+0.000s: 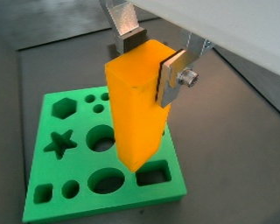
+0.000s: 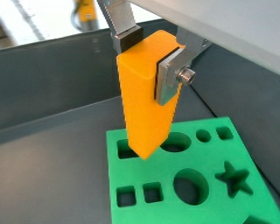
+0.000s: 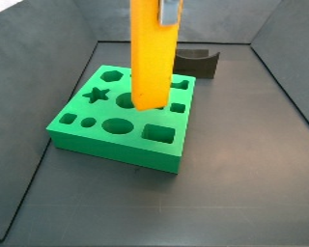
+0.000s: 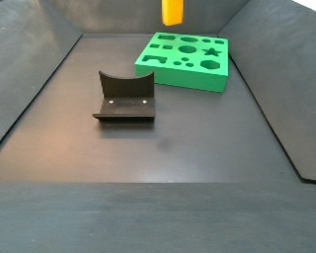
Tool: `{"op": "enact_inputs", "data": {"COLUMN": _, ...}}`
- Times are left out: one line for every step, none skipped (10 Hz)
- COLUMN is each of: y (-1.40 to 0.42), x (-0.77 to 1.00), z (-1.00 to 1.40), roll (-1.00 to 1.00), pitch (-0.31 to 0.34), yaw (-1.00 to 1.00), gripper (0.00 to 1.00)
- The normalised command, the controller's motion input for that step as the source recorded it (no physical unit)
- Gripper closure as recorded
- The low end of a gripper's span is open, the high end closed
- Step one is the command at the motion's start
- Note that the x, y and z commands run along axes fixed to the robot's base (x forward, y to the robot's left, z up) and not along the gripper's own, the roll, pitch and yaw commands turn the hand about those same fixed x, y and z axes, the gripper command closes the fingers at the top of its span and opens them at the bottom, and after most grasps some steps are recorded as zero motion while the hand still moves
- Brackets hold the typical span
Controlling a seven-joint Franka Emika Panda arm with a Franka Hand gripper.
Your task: Insert the rectangle object.
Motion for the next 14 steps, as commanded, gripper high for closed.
{"op": "enact_inputs", "data": {"y": -0.18, "x": 0.00, "z": -0.25, "roll": 0.00, "pitch": 0.000, "yaw": -0.99, "gripper": 1.00}}
{"op": "enact_inputs", "data": {"y": -0.18, "x": 0.00, "z": -0.25, "roll": 0.00, "pitch": 0.000, "yaw": -0.99, "gripper": 1.00}}
{"op": "enact_inputs", "data": {"y": -0.18, "x": 0.00, "z": -0.25, "roll": 0.00, "pitch": 0.000, "yaw": -0.99, "gripper": 1.00}}
{"op": "enact_inputs", "data": {"y": -0.13, "x": 0.00, "z": -0.25, "roll": 0.00, "pitch": 0.000, "yaw": -1.00, "gripper": 1.00}}
{"op": "enact_inputs", "data": {"y": -0.11, "x": 0.00, "z": -0.25, "roll": 0.00, "pitch": 0.000, "yaw": -1.00, "gripper": 1.00}}
{"op": "enact_inputs", "data": {"y": -0.10, "x": 0.00, "z": -0.25, "roll": 0.00, "pitch": 0.000, "yaw": -1.00, "gripper": 1.00}}
{"op": "enact_inputs", "data": {"y": -0.10, "x": 0.00, "z": -0.19, "roll": 0.00, "pitch": 0.000, "yaw": -1.00, "gripper": 1.00}}
{"op": "enact_inputs", "data": {"y": -0.11, "x": 0.12, "z": 0.00, "roll": -0.07, "pitch": 0.000, "yaw": -0.91, "gripper": 1.00}}
{"op": "enact_inputs", "data": {"y": -0.13, "x": 0.44, "z": 0.00, "roll": -0.09, "pitch": 0.000, "yaw": -0.61, "gripper": 1.00}}
{"op": "enact_inputs", "data": {"y": -0.20, "x": 0.65, "z": -0.14, "roll": 0.00, "pitch": 0.000, "yaw": -0.40, "gripper": 1.00}}
{"op": "enact_inputs", "data": {"y": -0.16, "x": 0.67, "z": -0.17, "roll": 0.00, "pitch": 0.000, "yaw": -0.36, "gripper": 1.00}}
{"op": "enact_inputs", "data": {"y": 0.00, "x": 0.00, "z": -0.11, "roll": 0.08, "pitch": 0.031, "yaw": 0.00, "gripper": 1.00}}
{"op": "enact_inputs", "data": {"y": 0.00, "x": 0.03, "z": -0.17, "roll": 0.10, "pitch": 0.000, "yaw": 0.00, "gripper": 1.00}}
{"op": "enact_inputs", "data": {"y": 0.01, "x": 0.00, "z": -0.23, "roll": 0.08, "pitch": 0.000, "yaw": 0.02, "gripper": 1.00}}
